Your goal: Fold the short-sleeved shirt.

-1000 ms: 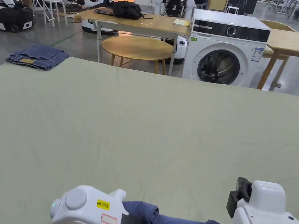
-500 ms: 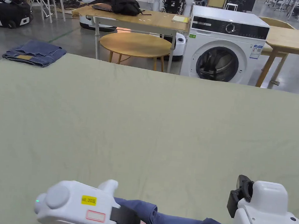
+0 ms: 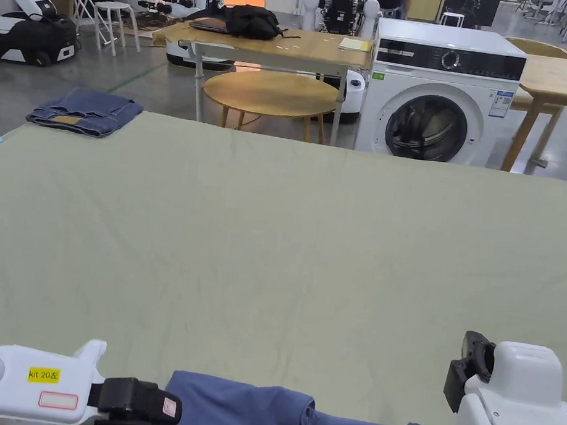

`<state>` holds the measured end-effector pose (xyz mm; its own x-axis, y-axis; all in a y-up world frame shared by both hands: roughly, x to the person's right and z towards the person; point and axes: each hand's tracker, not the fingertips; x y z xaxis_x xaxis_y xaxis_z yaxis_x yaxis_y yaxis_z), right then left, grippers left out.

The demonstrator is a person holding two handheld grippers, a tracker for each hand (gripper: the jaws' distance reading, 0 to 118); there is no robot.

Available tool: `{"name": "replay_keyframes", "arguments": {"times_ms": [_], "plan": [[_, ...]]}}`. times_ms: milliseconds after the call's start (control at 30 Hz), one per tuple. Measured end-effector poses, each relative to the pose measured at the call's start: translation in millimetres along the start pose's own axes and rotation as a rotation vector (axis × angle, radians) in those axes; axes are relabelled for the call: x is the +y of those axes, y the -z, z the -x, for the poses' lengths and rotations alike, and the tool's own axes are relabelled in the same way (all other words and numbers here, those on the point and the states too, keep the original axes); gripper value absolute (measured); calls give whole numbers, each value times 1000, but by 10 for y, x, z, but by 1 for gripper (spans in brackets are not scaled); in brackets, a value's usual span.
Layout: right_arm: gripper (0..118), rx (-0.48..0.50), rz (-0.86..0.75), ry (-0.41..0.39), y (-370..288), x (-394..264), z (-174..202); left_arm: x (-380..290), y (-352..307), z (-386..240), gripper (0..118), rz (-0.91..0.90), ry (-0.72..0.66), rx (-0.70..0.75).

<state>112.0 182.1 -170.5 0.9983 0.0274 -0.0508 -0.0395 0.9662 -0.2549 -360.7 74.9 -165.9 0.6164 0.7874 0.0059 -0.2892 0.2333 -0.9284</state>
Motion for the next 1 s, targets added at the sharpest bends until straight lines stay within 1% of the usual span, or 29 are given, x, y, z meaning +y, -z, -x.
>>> {"name": "replay_keyframes", "arguments": {"times_ms": [33,67,133,167,233,267,300,333,367,400,433,500,567,600,667,733,800,833,900,933,1000], "plan": [[0,1,2,1,1,-2,0,-27,57,69,59,3,-7,-45],[0,3,5,2,-2,-3,2,-6,43,176,59,-34,-18,-89],[0,1,5,-2,1,-8,-7,-28,84,257,59,-80,-81,-182],[0,-2,6,-5,4,-9,-8,-33,125,286,59,-75,-94,-200],[0,-1,8,-4,6,-12,-6,-31,211,268,59,-38,-74,-295],[0,-1,11,0,22,-12,-15,-26,256,261,55,-21,-67,-299],[0,-1,15,5,33,-12,-18,-18,307,225,46,-25,-62,-267],[0,-1,16,8,31,-14,-13,22,351,266,34,-7,-47,-200],[0,-1,16,9,26,-15,-9,39,385,249,16,7,-38,-169],[0,-2,17,11,38,-14,-18,49,408,238,8,-1,-37,-165],[0,-2,17,11,41,-11,-20,45,384,239,5,-13,-52,-167],[0,-2,17,9,25,-4,-16,23,307,192,2,-33,-40,-165],[0,-1,15,6,33,6,-33,8,212,108,1,-54,7,-148],[0,-3,14,2,31,10,-35,-20,120,34,1,-54,-4,-146],[0,-2,14,-4,38,17,-44,-22,-19,-55,1,-74,19,-146],[0,-1,15,-10,45,19,-48,-22,-253,-236,1,-110,91,-72],[0,-2,17,-16,51,23,-52,7,-499,-295,1,-117,76,-58],[0,0,17,-14,53,24,-51,23,-637,-334,1,-145,86,-9],[0,6,17,-13,52,24,-37,33,-869,-470,1,-139,137,45],[0,6,18,-15,58,29,-28,32,-965,-547,1,-158,152,124],[0,15,18,-14,59,32,-7,62,-1104,-667,1,-164,166,178]]}}
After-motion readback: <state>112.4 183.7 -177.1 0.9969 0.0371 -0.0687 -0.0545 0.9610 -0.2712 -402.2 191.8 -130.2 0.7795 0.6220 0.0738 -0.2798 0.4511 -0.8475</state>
